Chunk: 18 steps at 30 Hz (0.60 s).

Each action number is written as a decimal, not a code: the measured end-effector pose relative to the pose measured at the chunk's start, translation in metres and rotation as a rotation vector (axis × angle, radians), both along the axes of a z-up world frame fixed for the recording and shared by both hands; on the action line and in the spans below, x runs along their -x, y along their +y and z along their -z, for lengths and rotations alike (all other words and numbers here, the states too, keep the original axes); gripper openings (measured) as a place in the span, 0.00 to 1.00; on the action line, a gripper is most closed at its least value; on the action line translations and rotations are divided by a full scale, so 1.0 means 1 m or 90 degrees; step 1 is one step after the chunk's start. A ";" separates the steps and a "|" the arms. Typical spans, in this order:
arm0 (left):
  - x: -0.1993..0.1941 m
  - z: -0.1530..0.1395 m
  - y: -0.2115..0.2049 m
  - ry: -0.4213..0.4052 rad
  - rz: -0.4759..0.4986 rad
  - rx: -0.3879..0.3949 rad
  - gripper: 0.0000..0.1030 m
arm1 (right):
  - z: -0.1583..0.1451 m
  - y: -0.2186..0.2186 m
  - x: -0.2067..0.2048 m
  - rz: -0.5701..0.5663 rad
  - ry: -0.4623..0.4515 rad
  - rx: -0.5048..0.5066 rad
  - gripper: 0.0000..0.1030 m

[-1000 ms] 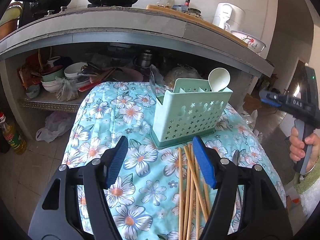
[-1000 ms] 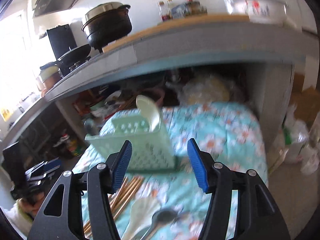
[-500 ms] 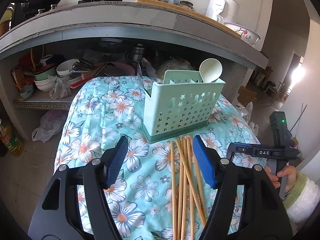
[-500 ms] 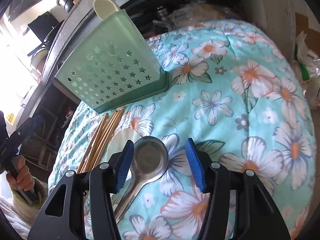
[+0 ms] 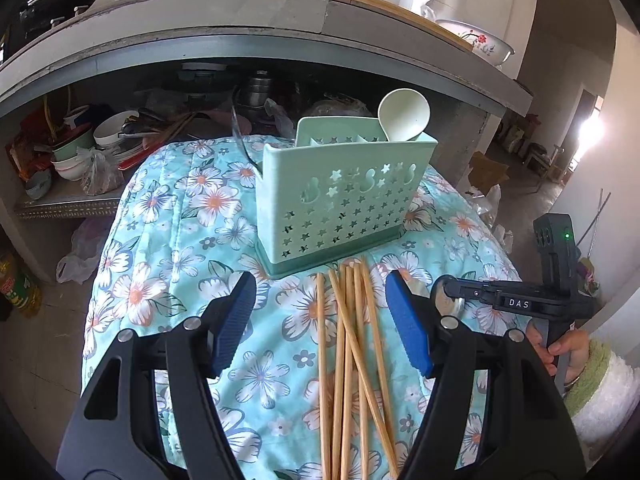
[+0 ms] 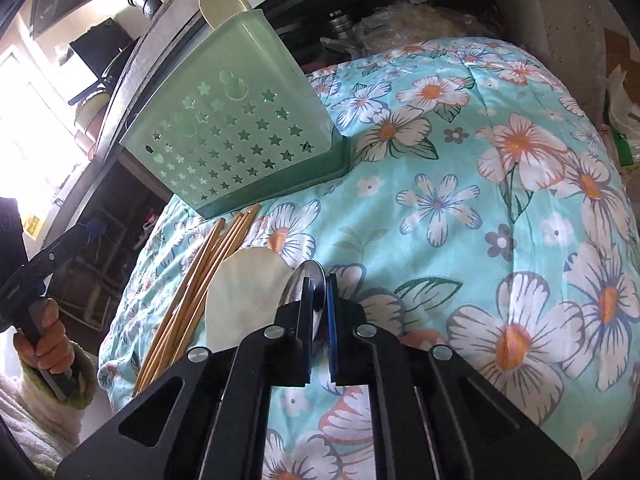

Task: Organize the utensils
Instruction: 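Grasp a metal spoon by its handle with the right gripper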

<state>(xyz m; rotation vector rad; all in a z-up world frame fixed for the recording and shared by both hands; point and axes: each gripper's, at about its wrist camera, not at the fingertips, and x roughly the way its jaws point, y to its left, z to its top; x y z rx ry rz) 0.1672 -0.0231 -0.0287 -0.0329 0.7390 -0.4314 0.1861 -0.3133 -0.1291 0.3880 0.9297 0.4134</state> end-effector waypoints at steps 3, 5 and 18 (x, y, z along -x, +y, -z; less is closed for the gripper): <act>0.002 0.000 -0.011 0.000 0.018 -0.010 0.62 | -0.005 -0.007 0.006 0.016 -0.012 0.014 0.05; 0.002 0.001 -0.019 0.004 0.034 -0.017 0.62 | -0.009 -0.013 0.011 0.024 -0.020 0.023 0.04; -0.027 0.037 -0.099 0.127 0.220 -0.077 0.49 | -0.014 -0.056 0.041 0.073 -0.033 0.040 0.03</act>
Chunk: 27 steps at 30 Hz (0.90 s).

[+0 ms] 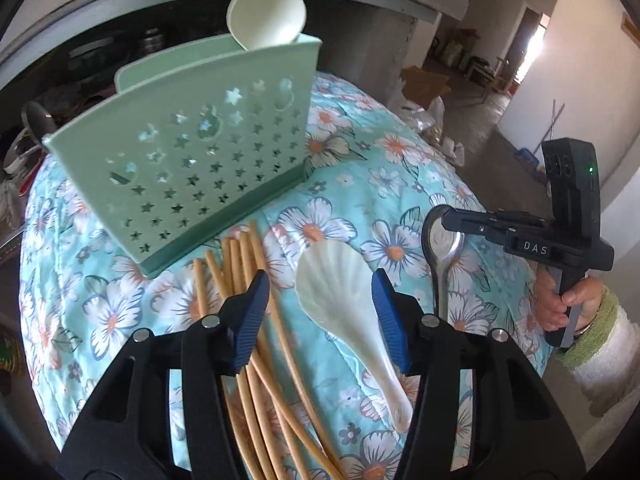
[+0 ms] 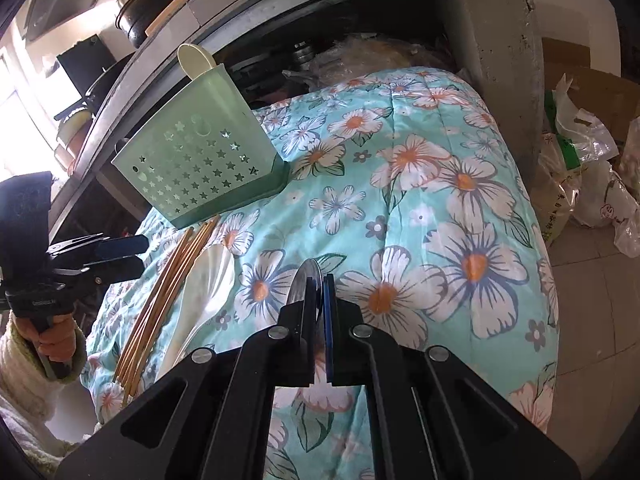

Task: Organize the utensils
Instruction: 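Grasp a metal spoon by its handle with the right gripper, then close the left gripper on the white ceramic spoon while the right holds the metal spoon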

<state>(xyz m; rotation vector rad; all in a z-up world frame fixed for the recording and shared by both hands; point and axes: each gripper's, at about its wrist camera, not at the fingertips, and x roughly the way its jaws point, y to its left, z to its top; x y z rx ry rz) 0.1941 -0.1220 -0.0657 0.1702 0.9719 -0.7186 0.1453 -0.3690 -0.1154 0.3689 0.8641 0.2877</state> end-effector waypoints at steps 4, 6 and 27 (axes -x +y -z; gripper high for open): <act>-0.012 0.015 -0.017 0.026 0.028 -0.034 0.42 | 0.002 -0.001 0.000 -0.001 -0.002 0.000 0.04; -0.019 0.021 -0.025 0.030 0.033 -0.048 0.40 | 0.003 -0.001 -0.001 -0.003 -0.002 -0.002 0.04; -0.043 0.058 -0.075 0.053 0.036 -0.162 0.25 | 0.010 -0.003 -0.008 -0.007 0.010 -0.016 0.05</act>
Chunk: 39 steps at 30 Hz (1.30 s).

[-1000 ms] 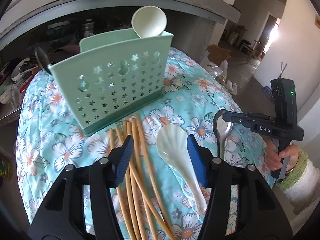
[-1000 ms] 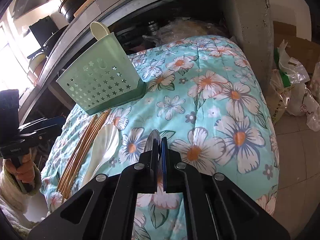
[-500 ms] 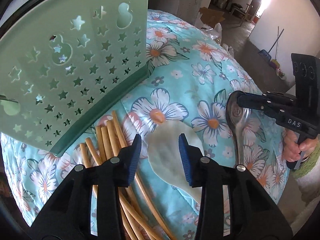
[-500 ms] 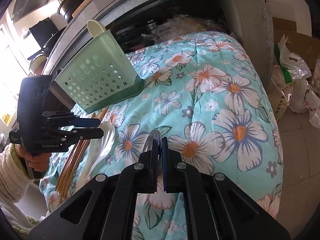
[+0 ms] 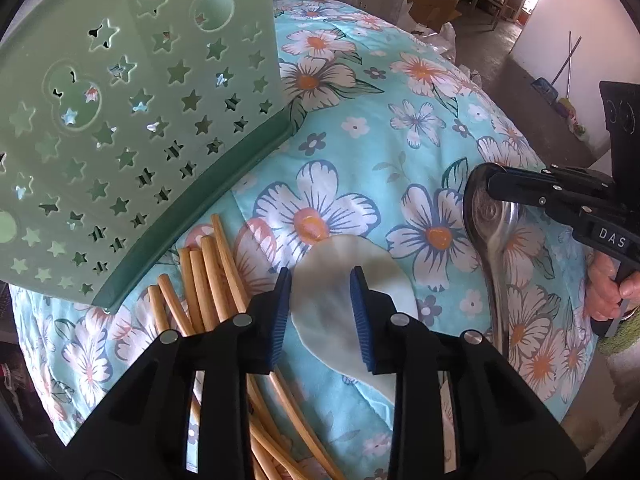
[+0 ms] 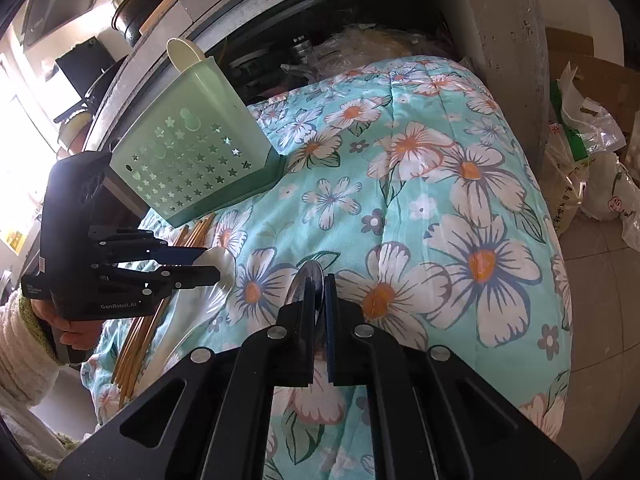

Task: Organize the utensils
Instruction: 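Close the left gripper on the white ceramic spoon while the right holds the metal spoon, then lift the white ceramic spoon with the left gripper toward the mint holder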

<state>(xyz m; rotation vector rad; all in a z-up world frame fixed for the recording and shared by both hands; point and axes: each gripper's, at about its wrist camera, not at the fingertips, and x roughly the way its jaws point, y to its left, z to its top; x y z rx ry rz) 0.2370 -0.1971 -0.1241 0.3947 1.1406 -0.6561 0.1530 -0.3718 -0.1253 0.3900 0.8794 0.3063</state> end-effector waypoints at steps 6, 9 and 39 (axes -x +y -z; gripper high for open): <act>0.004 -0.007 0.007 0.007 -0.025 0.006 0.15 | 0.000 0.001 -0.002 0.003 0.004 0.001 0.05; 0.009 -0.012 0.015 0.013 -0.031 0.015 0.12 | -0.001 0.001 -0.002 0.001 0.007 -0.002 0.05; 0.051 -0.068 0.082 -0.101 -0.151 0.061 0.03 | -0.052 0.033 0.008 0.035 -0.015 0.157 0.04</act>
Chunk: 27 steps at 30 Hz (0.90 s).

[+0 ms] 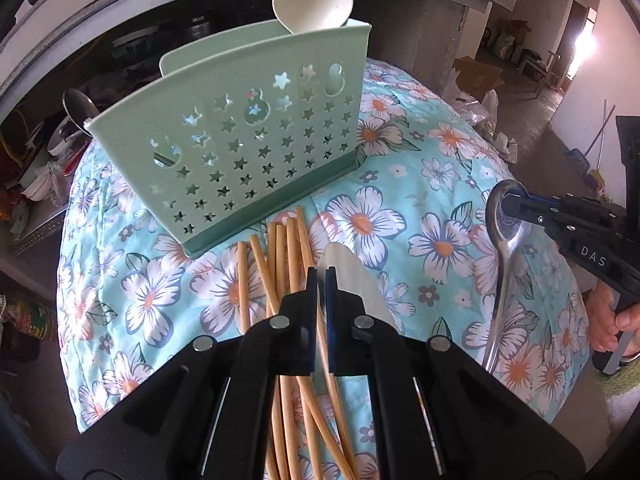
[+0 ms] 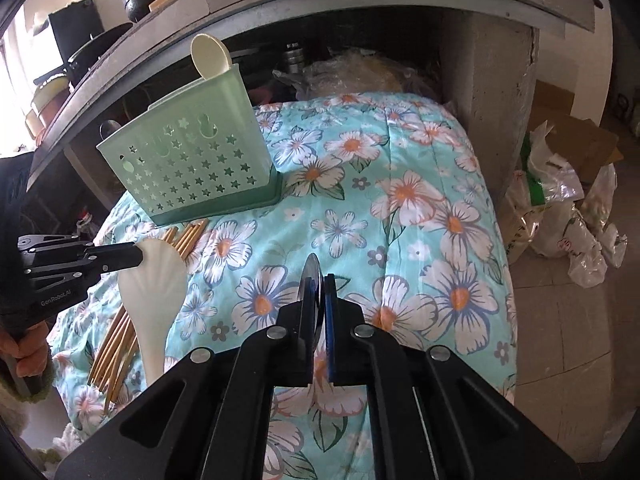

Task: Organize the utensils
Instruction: 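Lift the white ceramic spoon with the left gripper toward the mint holder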

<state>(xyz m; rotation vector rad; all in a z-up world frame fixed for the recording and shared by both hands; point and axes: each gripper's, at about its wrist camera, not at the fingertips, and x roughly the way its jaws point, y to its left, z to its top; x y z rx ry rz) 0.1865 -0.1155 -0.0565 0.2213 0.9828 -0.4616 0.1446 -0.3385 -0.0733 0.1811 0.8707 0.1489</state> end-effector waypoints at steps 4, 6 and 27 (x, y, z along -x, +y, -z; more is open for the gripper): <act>0.007 -0.011 0.006 -0.030 -0.007 -0.003 0.02 | -0.012 -0.002 0.005 0.018 -0.014 0.000 0.04; 0.010 -0.016 0.008 -0.041 -0.009 -0.003 0.02 | -0.018 -0.001 0.009 0.026 -0.023 0.004 0.04; 0.037 -0.048 0.015 -0.129 -0.019 -0.008 0.01 | -0.053 0.015 0.036 0.060 -0.100 -0.025 0.04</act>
